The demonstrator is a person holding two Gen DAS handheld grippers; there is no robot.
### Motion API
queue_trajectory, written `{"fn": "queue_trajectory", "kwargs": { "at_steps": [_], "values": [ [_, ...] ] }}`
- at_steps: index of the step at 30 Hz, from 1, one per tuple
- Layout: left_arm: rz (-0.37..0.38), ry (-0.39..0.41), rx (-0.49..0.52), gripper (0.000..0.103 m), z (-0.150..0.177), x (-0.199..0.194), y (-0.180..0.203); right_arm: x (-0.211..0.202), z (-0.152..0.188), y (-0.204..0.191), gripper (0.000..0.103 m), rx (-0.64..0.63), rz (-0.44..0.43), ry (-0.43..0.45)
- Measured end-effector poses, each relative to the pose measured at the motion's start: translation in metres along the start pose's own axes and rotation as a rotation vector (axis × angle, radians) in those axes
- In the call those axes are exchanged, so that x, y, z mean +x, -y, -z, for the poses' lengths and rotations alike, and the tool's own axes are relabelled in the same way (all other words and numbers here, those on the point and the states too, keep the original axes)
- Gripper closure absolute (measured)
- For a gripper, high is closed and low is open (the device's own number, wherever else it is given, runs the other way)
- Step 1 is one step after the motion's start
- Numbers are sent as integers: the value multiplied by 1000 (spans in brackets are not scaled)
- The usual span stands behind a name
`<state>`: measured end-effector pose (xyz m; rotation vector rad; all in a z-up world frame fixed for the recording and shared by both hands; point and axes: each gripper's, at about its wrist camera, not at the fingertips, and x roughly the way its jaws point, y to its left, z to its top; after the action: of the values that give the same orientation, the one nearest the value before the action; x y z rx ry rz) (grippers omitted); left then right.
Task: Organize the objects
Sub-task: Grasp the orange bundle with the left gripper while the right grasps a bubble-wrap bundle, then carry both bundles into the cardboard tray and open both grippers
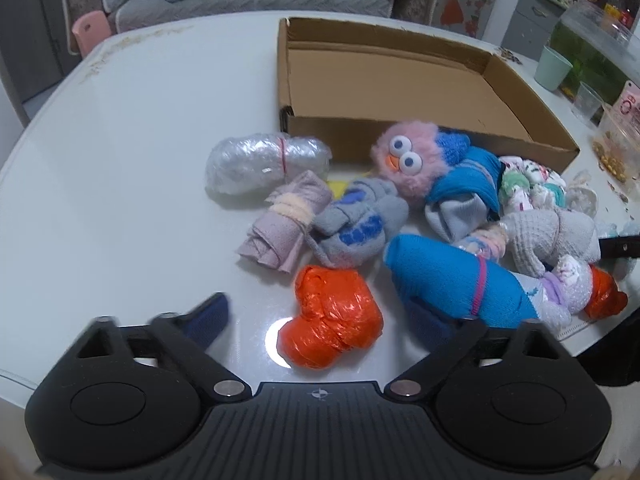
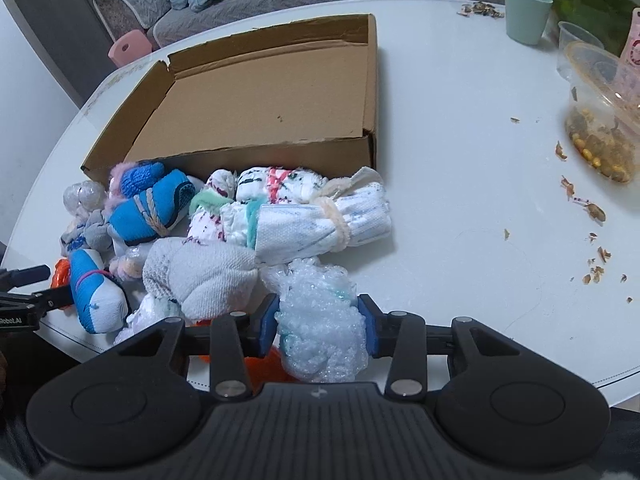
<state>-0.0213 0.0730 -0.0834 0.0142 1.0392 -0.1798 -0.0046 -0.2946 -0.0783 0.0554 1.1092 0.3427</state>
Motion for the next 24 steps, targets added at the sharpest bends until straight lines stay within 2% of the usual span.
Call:
{"fn": "queue_trajectory", "kwargs": {
  "at_steps": [1,7,10,16,24],
  "values": [
    [7,-14,1,25,1,1,0,-1,0,1,65,4,0,2],
    [-3,-7,10,33,2,1,0,-2,-2,2,65,5,-6,6],
    [-16,2,42,49,1,0,5,1,-5,-2,66,1,-9,11],
    [-5,8,26,54,2,-3,1,-7,-8,0,66,18,-12,26],
    [-12,51,18,54,-6,-26,-5,-37,-19,0,66,31,-57,105]
  ]
}}
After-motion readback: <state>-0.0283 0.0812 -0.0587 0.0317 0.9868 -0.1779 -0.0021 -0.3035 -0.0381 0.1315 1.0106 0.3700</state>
